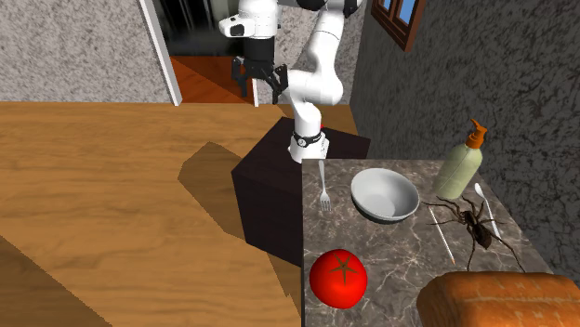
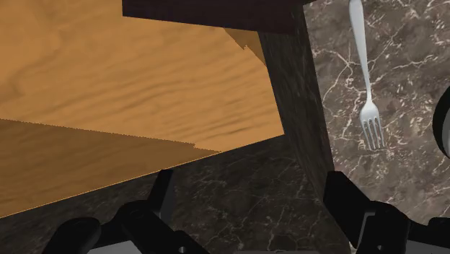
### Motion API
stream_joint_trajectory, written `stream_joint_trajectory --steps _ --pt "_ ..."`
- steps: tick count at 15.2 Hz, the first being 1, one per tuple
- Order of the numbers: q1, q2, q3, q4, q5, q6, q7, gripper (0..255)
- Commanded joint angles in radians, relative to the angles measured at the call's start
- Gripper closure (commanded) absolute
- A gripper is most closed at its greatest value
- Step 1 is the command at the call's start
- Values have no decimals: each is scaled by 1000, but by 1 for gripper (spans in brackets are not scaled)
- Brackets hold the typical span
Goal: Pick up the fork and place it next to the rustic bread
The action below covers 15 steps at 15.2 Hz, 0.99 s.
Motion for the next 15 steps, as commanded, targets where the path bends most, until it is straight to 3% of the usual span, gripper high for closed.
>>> stream_joint_trajectory --steps 1,15 --pt "0 0 0 0 0 0 0 0" --pt "129 83 199 -281 152 363 163 0"
